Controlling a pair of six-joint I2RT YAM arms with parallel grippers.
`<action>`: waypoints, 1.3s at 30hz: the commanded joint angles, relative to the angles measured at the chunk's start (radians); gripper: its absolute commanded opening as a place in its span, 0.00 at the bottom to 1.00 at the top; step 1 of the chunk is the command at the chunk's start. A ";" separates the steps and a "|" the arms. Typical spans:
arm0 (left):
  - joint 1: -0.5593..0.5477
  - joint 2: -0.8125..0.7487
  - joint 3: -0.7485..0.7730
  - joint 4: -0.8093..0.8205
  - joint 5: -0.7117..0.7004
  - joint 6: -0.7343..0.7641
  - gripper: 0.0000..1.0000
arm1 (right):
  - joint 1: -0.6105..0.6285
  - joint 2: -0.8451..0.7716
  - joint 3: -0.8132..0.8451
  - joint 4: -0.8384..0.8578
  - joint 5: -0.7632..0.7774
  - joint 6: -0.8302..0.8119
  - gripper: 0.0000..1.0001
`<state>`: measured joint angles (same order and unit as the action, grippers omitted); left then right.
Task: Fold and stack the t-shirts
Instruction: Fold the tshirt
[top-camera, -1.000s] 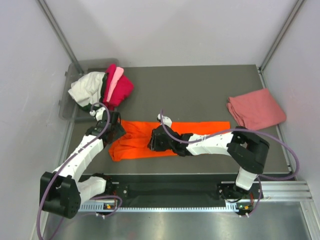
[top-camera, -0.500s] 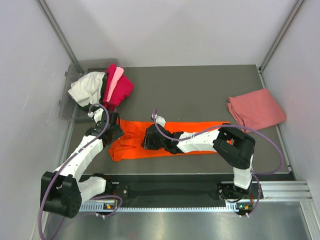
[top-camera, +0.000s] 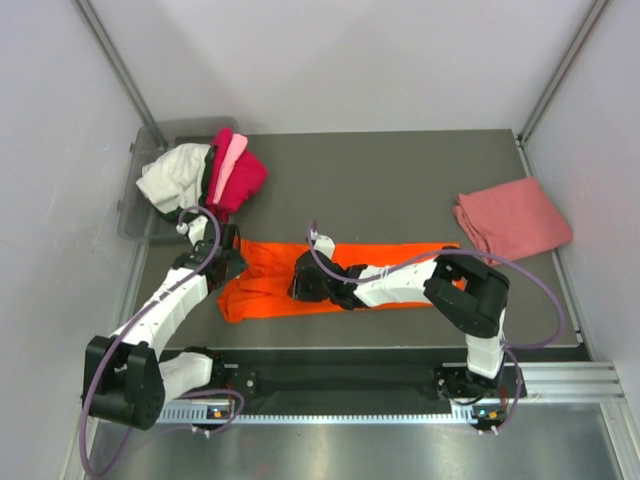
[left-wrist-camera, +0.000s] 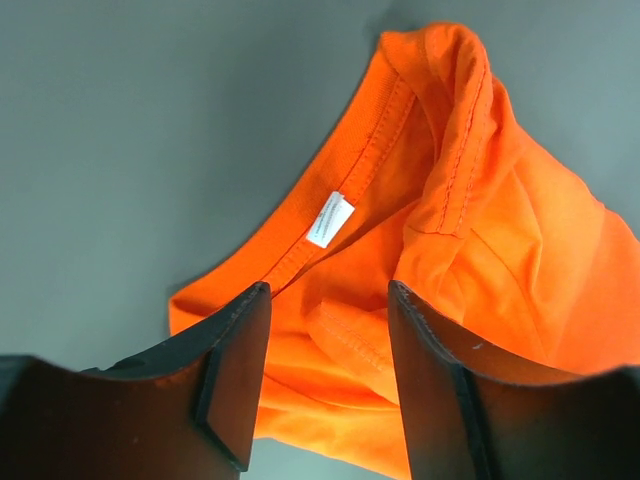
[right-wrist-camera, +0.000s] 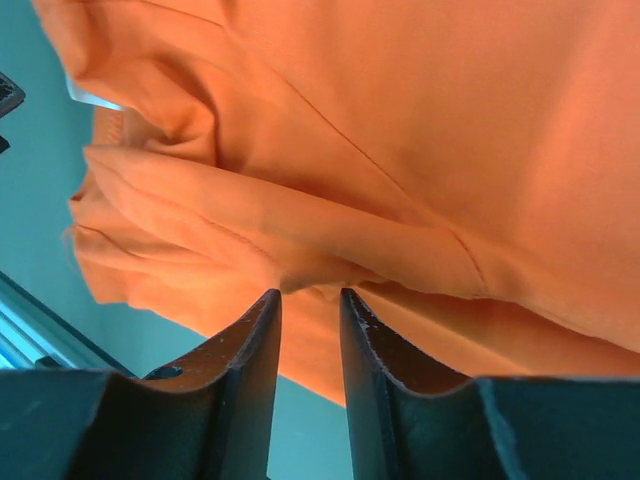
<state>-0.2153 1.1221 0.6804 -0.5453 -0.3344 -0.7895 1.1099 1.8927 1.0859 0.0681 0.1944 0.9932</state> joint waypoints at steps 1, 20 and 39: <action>0.007 0.024 -0.016 0.070 0.032 0.024 0.56 | 0.008 -0.012 -0.006 0.021 0.027 0.015 0.32; 0.008 0.070 -0.038 0.093 0.066 0.024 0.54 | 0.008 0.022 0.039 0.024 0.027 0.005 0.05; 0.008 -0.022 0.022 -0.048 0.090 0.038 0.54 | -0.024 -0.222 -0.150 0.039 -0.168 -0.024 0.00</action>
<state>-0.2119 1.1210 0.6575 -0.5583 -0.2611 -0.7628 1.1015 1.7336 0.9531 0.0830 0.0784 0.9901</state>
